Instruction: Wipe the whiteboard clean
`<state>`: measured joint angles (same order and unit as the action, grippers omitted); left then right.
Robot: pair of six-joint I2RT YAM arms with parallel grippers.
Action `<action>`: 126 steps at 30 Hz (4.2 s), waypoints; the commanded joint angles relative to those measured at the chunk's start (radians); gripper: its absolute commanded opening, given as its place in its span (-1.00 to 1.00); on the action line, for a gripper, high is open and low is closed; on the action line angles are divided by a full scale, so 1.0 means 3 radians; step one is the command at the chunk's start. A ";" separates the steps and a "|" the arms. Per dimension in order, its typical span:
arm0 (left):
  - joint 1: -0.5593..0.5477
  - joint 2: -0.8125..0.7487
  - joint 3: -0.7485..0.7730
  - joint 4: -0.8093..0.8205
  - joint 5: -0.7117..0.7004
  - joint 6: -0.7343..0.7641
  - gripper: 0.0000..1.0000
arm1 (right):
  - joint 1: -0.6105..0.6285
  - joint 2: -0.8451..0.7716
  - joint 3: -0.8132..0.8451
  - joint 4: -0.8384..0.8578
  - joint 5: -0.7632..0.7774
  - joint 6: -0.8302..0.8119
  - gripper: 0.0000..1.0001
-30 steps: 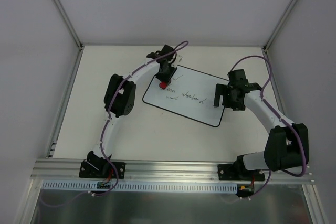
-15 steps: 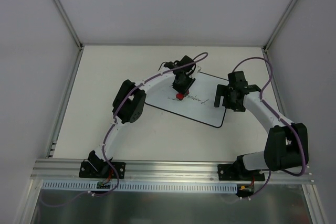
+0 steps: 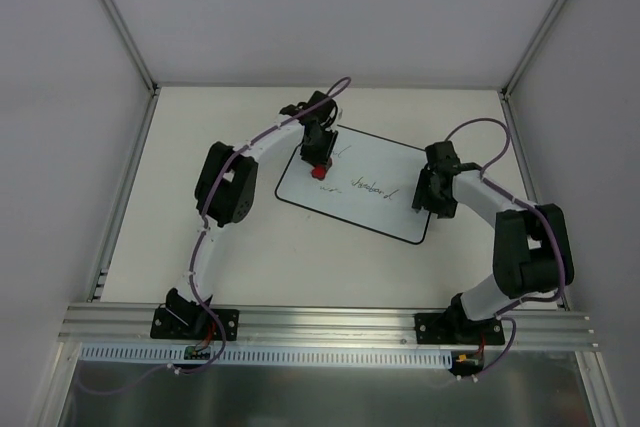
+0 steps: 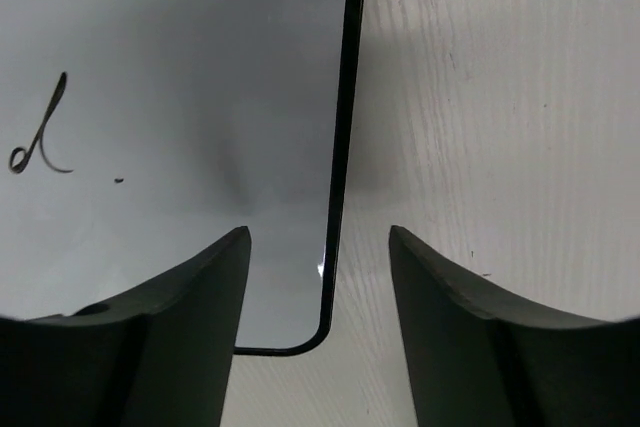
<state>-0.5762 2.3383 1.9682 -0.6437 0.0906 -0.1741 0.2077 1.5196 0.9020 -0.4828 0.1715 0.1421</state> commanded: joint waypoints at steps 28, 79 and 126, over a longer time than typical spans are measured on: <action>-0.0293 0.0187 -0.0108 -0.0329 0.0214 -0.0109 -1.00 | -0.0104 0.0421 0.0046 0.0039 -0.0316 0.0534 -0.07; -0.0140 0.0576 0.0562 -0.0339 -0.0282 0.0135 -1.00 | -0.0104 0.0600 0.0240 -0.0001 -0.0423 0.0176 0.00; -0.0191 -0.0037 0.0148 -0.0283 -0.0716 -0.0335 0.10 | -0.0094 0.0687 0.0348 -0.0007 -0.0464 0.0012 0.04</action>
<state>-0.6395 2.3669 2.0171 -0.6960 -0.0902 -0.2806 0.1719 1.6882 1.0004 -0.4866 0.0437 0.1600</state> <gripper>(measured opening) 0.543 0.516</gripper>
